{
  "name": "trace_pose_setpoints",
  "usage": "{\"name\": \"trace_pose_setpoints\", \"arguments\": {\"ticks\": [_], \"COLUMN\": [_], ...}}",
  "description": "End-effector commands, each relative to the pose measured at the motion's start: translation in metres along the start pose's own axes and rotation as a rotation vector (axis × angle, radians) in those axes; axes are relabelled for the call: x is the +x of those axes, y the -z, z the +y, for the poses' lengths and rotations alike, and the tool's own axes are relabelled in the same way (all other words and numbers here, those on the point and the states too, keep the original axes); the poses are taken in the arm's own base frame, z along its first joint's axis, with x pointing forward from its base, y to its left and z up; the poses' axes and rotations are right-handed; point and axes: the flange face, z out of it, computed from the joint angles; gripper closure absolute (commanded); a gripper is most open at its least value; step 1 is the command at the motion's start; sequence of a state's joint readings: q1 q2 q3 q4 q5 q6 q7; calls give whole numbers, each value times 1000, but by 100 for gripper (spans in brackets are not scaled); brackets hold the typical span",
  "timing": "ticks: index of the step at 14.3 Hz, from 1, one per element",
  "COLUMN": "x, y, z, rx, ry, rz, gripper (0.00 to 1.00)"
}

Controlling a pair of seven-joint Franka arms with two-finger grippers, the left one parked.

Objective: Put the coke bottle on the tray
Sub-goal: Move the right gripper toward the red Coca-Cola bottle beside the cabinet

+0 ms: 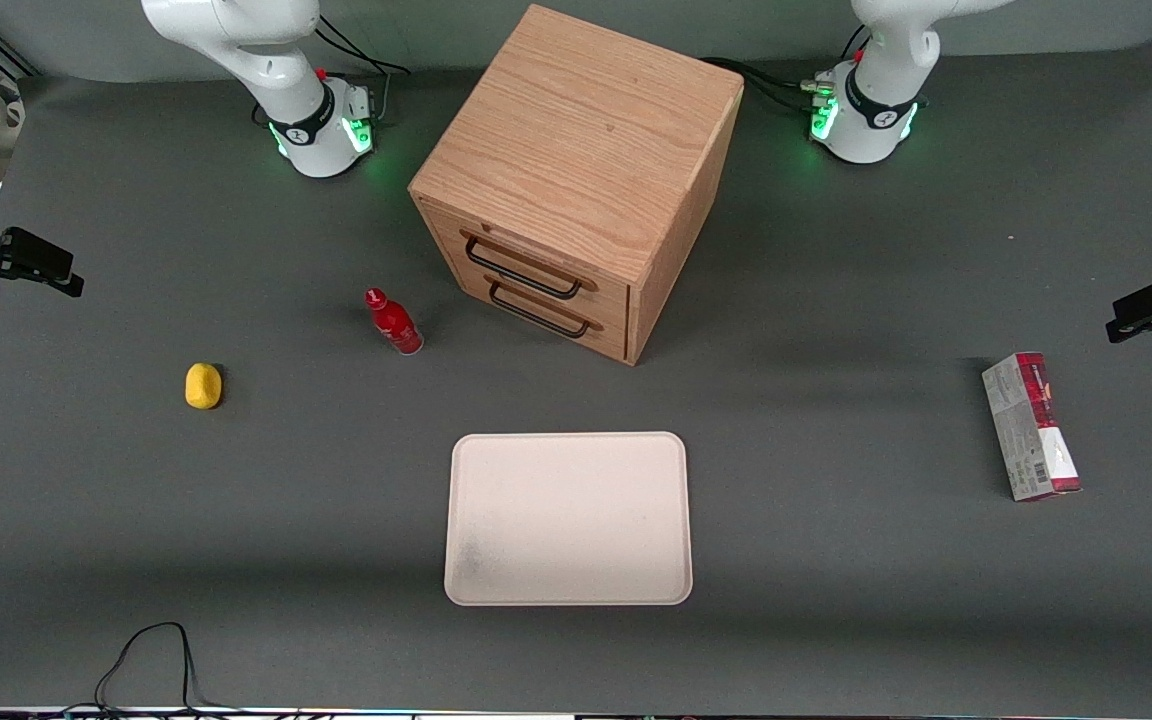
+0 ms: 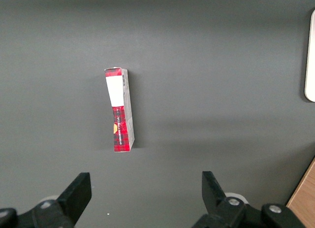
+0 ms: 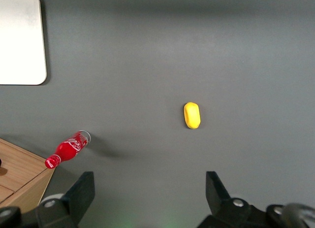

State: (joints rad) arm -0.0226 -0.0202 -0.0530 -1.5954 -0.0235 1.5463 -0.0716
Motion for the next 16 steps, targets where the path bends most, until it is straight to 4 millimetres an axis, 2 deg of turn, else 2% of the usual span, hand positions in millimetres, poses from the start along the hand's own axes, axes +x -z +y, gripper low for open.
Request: {"name": "trace_pose_setpoints", "arguments": {"ticks": [1,16], "x": [-1,-5], "y": [3,-1], "z": [1,-1], "rx": [4,23], "ry": [15,9], "rz": [0,-23], "gripper": [0,0]}}
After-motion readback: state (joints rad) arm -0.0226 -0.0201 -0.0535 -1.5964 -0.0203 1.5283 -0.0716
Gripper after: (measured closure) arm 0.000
